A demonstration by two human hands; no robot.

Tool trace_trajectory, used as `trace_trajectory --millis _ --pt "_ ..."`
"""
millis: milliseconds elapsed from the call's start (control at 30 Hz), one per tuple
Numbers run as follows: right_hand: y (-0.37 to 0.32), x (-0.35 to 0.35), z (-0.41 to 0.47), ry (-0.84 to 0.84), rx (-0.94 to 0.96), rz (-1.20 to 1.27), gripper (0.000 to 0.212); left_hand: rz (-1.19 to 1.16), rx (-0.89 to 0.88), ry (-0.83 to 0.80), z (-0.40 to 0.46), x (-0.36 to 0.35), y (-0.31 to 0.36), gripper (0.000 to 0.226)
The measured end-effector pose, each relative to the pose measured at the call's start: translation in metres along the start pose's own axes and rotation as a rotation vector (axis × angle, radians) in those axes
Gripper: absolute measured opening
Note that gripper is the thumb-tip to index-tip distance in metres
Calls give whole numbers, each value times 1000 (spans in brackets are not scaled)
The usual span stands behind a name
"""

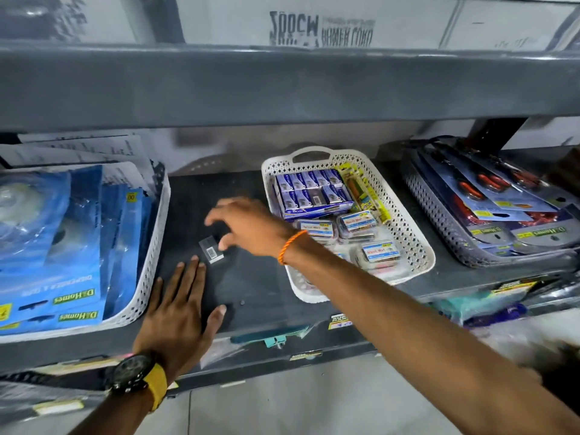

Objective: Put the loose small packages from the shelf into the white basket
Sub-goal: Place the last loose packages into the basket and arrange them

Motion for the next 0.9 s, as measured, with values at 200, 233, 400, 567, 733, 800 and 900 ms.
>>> trace_trajectory --millis 200,233,400,567,733,800,900 --pt "-31 -40 20 -187 140 -261 55 -3 0 -2 0 1 1 87" --pt "-31 -42 21 -173 145 -278 51 -2 0 -3 0 1 0 87" --pt "-29 -43 22 -141 132 -254 52 17 -4 -10 -1 -1 -4 87" --pt "-8 -28 16 -69 18 -125 64 3 -5 3 -2 -1 -5 86" --pt "19 -1 3 51 -65 0 71 2 -8 12 -2 1 -2 85" --pt "29 15 -5 109 -95 35 74 13 -13 16 -2 2 -2 85" --pt "54 35 -23 214 -175 109 76 10 -26 21 -2 1 -2 84"
Point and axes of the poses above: each hand's wrist, its own z-axis towards the middle knuckle, its own x-axis out of the back of the hand, y = z × x, the point moved 1 cm from there along z, towards the middle knuckle, and after that the axes turned 9 degrees about -z, right-handed, at the moved point
